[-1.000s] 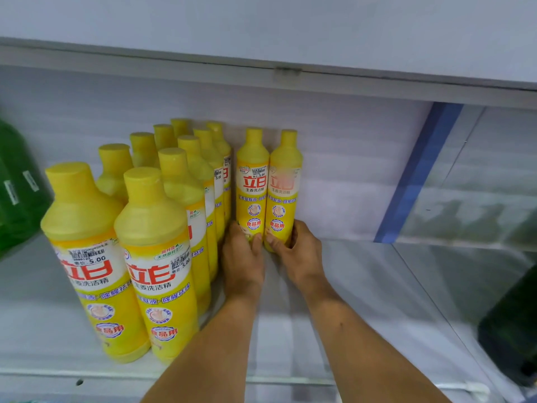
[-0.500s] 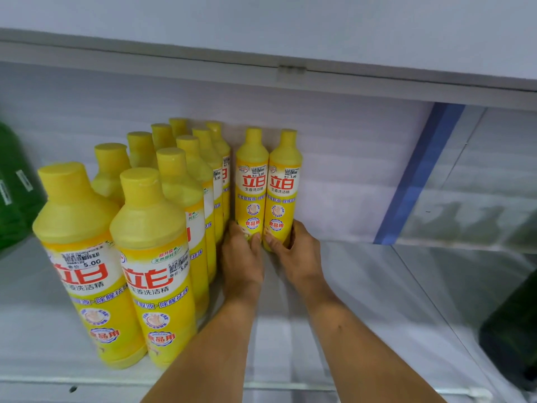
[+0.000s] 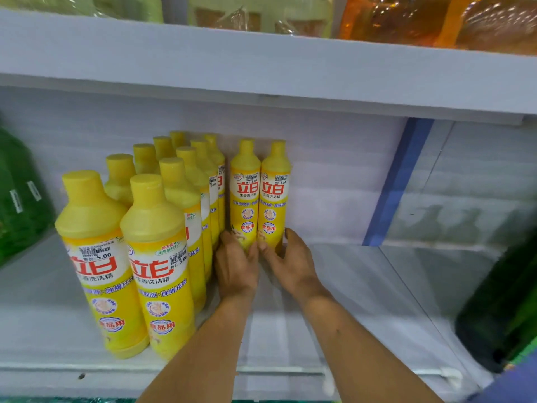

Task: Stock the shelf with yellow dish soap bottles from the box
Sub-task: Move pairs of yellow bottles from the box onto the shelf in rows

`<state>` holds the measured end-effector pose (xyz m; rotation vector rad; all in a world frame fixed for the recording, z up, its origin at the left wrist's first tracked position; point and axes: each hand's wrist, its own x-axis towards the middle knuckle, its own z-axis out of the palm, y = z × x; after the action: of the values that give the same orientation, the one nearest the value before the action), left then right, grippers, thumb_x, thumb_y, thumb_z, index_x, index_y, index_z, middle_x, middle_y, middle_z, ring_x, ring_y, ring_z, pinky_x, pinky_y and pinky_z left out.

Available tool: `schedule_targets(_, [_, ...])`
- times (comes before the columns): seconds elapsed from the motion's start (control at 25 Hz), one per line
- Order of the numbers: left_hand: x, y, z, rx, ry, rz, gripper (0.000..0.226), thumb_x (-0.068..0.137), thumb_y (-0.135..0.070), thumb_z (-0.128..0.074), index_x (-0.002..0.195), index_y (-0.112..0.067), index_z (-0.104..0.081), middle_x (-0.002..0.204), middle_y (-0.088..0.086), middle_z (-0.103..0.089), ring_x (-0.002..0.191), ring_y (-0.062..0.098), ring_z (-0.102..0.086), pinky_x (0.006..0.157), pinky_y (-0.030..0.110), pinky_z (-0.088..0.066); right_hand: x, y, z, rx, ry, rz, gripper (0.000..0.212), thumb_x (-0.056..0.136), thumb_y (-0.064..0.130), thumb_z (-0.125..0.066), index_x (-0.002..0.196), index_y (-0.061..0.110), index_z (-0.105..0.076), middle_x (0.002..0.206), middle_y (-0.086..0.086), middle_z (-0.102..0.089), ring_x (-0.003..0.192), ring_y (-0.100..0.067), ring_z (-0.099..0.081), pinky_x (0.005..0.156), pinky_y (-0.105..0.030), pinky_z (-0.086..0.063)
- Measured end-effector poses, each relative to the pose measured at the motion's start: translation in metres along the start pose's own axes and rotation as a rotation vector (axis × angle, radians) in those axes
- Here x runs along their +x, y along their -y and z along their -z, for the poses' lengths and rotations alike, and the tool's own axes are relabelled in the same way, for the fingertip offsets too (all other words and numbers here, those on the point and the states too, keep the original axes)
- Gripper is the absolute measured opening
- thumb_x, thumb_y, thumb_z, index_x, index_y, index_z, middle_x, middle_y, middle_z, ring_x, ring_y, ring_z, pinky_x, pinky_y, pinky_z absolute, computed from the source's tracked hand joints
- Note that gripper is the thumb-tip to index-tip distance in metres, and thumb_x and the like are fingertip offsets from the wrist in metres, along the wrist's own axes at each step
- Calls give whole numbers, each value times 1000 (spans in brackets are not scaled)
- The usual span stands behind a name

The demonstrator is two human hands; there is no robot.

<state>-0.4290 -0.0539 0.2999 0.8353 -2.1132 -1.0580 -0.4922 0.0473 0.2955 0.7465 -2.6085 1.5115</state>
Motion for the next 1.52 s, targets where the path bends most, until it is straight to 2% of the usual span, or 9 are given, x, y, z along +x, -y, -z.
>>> schedule_targets(0.12, [-17, 3, 10, 232, 151, -81, 61, 90, -39, -66, 137, -6, -46, 132, 21, -55, 122, 40, -54, 96, 46, -48, -22, 9, 24, -415, 157, 17, 54, 94, 59, -51, 135, 23, -50, 141, -6, -54, 133, -26, -48, 105, -37, -45])
schedule_targets(0.24, [-43, -6, 38, 491, 328, -217, 69, 94, -49, -53, 149, -11, -34, 144, 21, -43, 130, 40, -45, 106, 47, -43, -53, 29, 56, -652, 277, -4, 65, 99, 55, -45, 153, 19, -34, 163, -8, -28, 151, -26, -22, 120, -35, -27])
schedule_targets(0.4, [-79, -31, 89, 796, 464, -465, 70, 97, -52, -43, 153, -16, -25, 150, 19, -36, 137, 38, -38, 110, 47, -40, -100, 62, 89, -815, 290, 67, 69, 98, 56, -45, 155, 20, -30, 163, -10, -27, 151, -29, -22, 120, -39, -27])
schedule_targets(0.56, [-127, -45, 140, 882, 490, -621, 67, 94, -60, -42, 146, -18, -34, 142, 16, -45, 130, 34, -43, 106, 44, -39, -158, 97, 114, -905, 283, 99, 74, 97, 62, -44, 155, 19, -28, 162, -11, -27, 149, -29, -25, 118, -43, -31])
schedule_targets(0.68, [-160, -37, 176, 924, 520, -683, 73, 96, -63, -37, 152, -18, -28, 145, 14, -44, 133, 34, -41, 111, 44, -34, -207, 120, 121, -938, 278, 68, 79, 97, 66, -40, 157, 18, -23, 164, -10, -21, 150, -30, -22, 120, -44, -27])
schedule_targets(0.88, [-219, 6, 255, 923, 591, -683, 80, 96, -63, -38, 158, -18, -14, 159, 17, -27, 147, 35, -25, 119, 50, -24, -305, 154, 98, -949, 272, 24, 82, 97, 68, -36, 160, 18, -20, 167, -10, -19, 152, -31, -19, 122, -46, -24])
schedule_targets(1.16, [-258, 78, 337, 991, 626, -584, 80, 97, -61, -41, 158, -17, -14, 157, 19, -30, 144, 38, -30, 118, 51, -27, -382, 166, 39, -962, 325, 7, 79, 98, 65, -39, 158, 14, -25, 163, -13, -26, 149, -33, -26, 118, -48, -31])
schedule_targets(1.32, [-285, 120, 339, 1003, 698, -510, 80, 97, -62, -41, 157, -16, -15, 155, 19, -32, 143, 39, -32, 117, 53, -29, -414, 138, 5, -925, 397, -11, 77, 99, 63, -39, 157, 14, -26, 162, -12, -28, 149, -33, -27, 115, -51, -35])
schedule_targets(1.52, [-328, 188, 292, 997, 838, -374, 78, 95, -60, -45, 156, -17, -20, 151, 18, -38, 139, 39, -37, 114, 53, -34, -454, 57, -37, -855, 564, -103, 73, 100, 60, -41, 155, 14, -29, 161, -12, -29, 148, -32, -27, 114, -51, -37])
